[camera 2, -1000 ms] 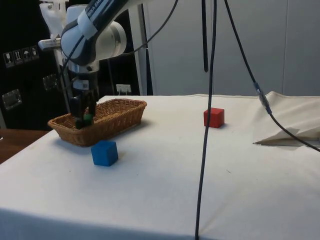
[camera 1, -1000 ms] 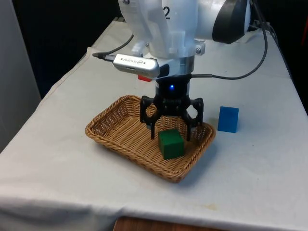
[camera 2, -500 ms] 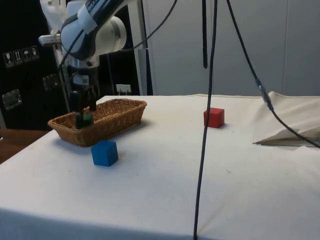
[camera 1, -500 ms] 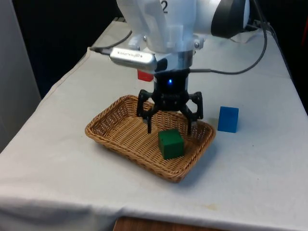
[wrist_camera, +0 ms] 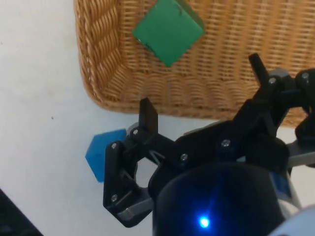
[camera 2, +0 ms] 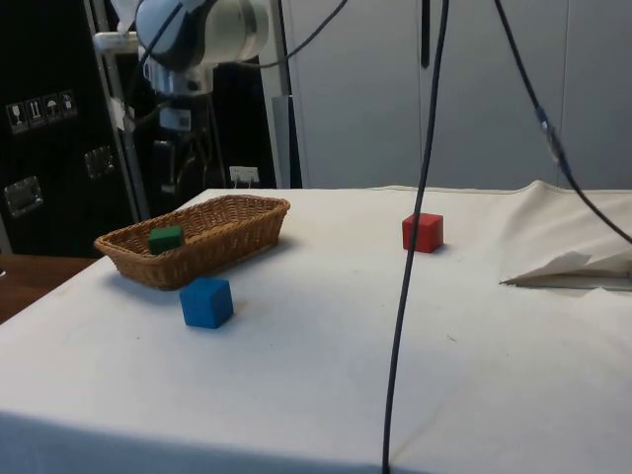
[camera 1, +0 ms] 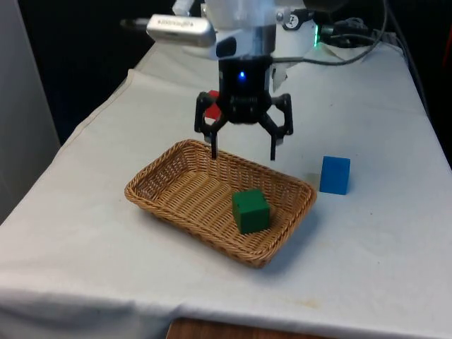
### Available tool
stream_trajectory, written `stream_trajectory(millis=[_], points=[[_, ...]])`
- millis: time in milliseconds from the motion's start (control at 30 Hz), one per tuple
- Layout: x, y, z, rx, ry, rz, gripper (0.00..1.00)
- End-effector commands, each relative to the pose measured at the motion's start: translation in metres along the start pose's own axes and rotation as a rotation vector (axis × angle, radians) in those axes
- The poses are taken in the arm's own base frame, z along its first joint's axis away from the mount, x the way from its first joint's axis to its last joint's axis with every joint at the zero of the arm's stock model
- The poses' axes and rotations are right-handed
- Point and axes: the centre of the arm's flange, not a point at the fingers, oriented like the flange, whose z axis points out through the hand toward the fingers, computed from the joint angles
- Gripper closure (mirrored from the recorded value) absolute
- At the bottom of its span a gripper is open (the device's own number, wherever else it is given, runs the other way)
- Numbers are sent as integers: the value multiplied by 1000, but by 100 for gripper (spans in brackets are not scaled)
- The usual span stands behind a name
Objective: Pick up exactly two blocks and place them into the basket.
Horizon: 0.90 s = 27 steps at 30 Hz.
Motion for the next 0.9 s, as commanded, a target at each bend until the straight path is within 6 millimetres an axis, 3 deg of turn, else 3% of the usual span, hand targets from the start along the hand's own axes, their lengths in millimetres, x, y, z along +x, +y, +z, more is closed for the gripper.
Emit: stream_trajectory(millis=[0, 367, 400, 867], points=[[-3, 1, -6, -5, 1, 0, 0], [-26, 16, -35, -6, 3, 1, 0], [-23, 14, -31, 4, -2, 3, 0], [-62, 40, -66, -23, 5, -6, 0]])
